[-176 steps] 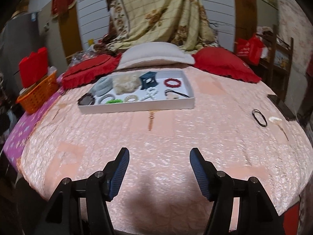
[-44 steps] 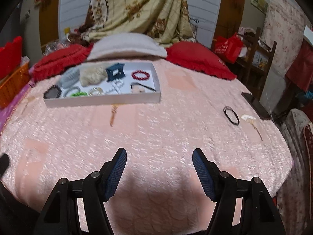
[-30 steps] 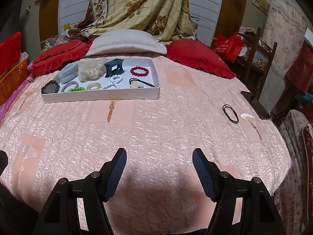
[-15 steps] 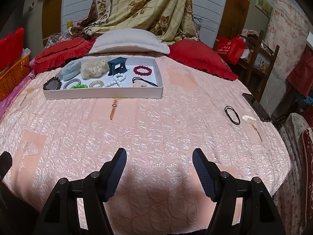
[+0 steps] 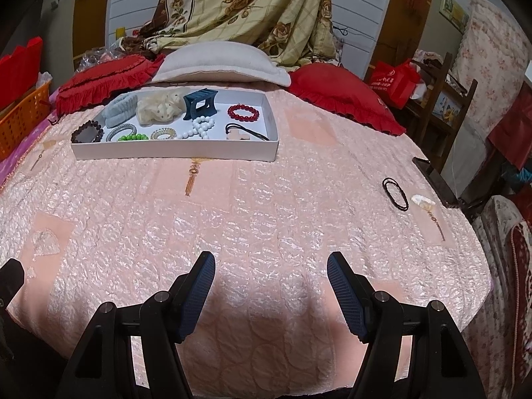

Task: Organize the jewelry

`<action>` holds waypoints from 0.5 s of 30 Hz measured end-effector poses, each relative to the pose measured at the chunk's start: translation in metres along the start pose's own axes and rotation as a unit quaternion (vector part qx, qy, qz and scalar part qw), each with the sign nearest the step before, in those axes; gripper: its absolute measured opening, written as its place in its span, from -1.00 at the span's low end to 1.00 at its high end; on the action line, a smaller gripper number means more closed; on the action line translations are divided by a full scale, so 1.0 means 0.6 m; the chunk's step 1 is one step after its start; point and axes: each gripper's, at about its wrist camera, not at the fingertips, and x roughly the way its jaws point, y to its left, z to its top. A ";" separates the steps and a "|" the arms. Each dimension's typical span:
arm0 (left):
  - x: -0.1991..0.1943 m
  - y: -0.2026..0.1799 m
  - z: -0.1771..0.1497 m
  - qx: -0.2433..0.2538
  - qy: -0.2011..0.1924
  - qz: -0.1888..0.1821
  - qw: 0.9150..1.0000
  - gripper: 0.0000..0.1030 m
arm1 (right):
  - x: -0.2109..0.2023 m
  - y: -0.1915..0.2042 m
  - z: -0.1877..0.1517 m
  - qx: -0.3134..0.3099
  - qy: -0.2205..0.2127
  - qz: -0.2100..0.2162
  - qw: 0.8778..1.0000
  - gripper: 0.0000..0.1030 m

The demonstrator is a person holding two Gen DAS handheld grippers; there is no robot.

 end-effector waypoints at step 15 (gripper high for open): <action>0.010 0.002 -0.002 -0.012 0.017 -0.011 1.000 0.92 | -0.008 0.007 0.000 -0.001 -0.010 0.017 1.000 0.31</action>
